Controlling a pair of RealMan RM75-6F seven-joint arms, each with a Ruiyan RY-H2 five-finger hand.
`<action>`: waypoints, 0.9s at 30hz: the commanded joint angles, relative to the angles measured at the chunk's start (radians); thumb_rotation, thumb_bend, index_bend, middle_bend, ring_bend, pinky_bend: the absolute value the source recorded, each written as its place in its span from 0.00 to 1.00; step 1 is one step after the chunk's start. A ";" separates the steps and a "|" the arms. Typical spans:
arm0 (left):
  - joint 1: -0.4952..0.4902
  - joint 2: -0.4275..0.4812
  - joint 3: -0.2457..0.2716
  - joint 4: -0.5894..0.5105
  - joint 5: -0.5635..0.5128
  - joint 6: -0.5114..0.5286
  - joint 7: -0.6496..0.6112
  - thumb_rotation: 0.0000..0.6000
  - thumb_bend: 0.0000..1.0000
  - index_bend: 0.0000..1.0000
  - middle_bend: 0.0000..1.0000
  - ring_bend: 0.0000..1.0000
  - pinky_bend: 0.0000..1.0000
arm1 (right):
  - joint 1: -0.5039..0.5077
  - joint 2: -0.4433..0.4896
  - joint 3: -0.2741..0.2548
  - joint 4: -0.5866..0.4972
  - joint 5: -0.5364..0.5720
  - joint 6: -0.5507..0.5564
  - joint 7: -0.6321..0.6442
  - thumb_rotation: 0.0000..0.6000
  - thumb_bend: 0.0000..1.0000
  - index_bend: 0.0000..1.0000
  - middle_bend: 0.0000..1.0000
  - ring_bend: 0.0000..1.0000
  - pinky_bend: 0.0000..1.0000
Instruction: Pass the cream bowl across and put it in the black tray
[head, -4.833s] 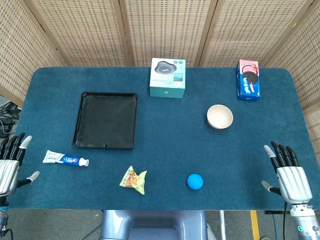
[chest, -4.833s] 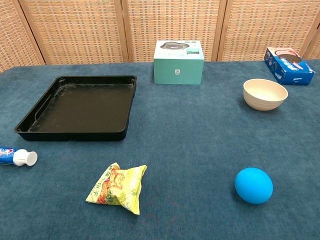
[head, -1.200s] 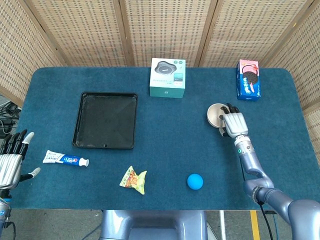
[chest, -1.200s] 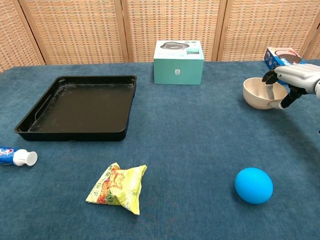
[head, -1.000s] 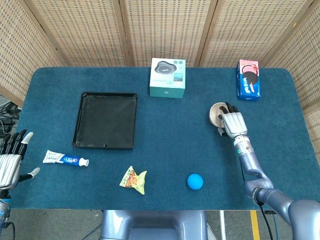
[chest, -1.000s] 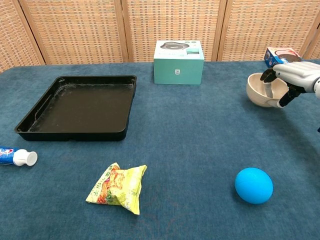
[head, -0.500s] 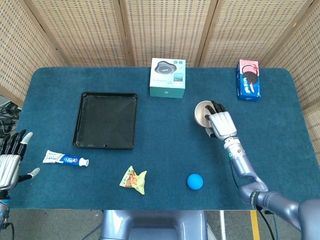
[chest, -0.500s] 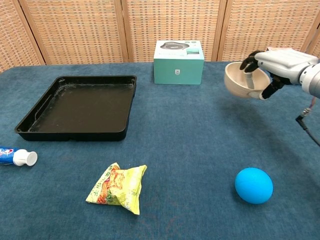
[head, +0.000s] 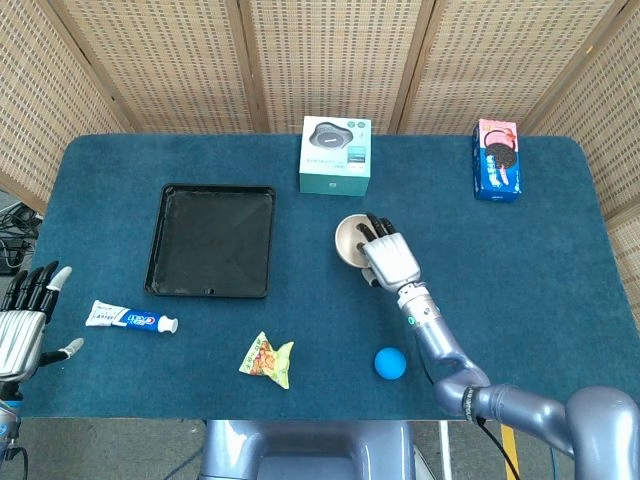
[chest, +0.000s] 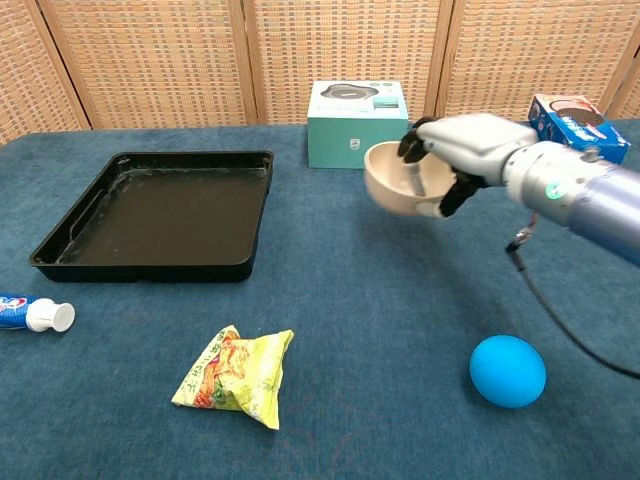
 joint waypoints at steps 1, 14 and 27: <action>0.000 0.000 0.002 0.003 0.002 0.000 -0.006 1.00 0.07 0.00 0.00 0.00 0.00 | 0.038 -0.054 0.015 0.039 0.031 -0.027 -0.028 1.00 0.54 0.65 0.26 0.06 0.20; -0.011 -0.002 -0.002 0.027 -0.021 -0.034 -0.044 1.00 0.07 0.00 0.00 0.00 0.00 | 0.137 -0.183 0.036 0.195 0.054 -0.093 -0.032 1.00 0.53 0.65 0.26 0.06 0.19; -0.014 0.000 0.003 0.024 -0.018 -0.038 -0.042 1.00 0.06 0.00 0.00 0.00 0.00 | 0.107 -0.125 0.025 0.133 0.082 -0.054 -0.100 1.00 0.25 0.10 0.00 0.00 0.07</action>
